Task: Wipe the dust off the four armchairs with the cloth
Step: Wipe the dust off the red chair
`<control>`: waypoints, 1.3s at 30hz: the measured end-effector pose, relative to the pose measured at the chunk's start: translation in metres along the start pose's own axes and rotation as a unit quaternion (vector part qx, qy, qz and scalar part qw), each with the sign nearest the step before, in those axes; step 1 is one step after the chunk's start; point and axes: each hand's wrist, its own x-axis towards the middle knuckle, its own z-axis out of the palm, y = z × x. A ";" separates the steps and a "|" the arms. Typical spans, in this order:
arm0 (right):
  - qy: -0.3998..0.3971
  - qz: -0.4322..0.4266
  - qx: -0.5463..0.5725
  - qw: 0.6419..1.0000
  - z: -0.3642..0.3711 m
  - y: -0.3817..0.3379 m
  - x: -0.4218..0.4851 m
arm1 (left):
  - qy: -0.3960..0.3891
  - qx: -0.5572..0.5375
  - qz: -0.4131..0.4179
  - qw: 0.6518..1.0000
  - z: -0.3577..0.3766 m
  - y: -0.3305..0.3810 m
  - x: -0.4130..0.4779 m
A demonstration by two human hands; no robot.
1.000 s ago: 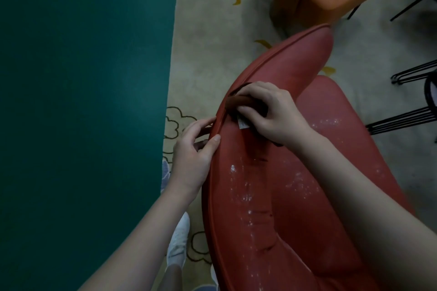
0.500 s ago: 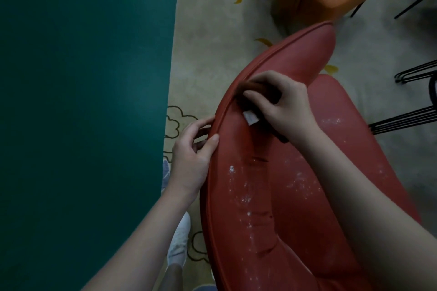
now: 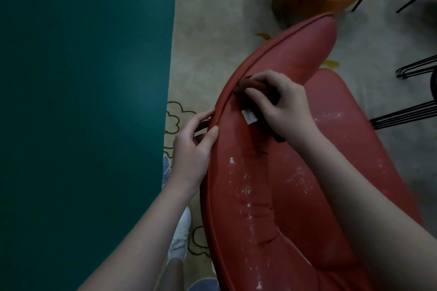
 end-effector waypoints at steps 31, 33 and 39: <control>-0.055 -0.028 0.083 0.995 0.007 -0.030 -0.101 | 0.082 0.122 0.049 0.988 0.002 -0.009 -0.043; -0.002 0.012 0.096 0.995 0.001 -0.021 -0.098 | 0.095 0.129 0.057 0.985 0.005 -0.008 -0.045; 0.043 0.068 0.119 0.990 0.015 -0.015 -0.115 | 0.123 0.154 0.055 0.979 0.014 -0.007 -0.049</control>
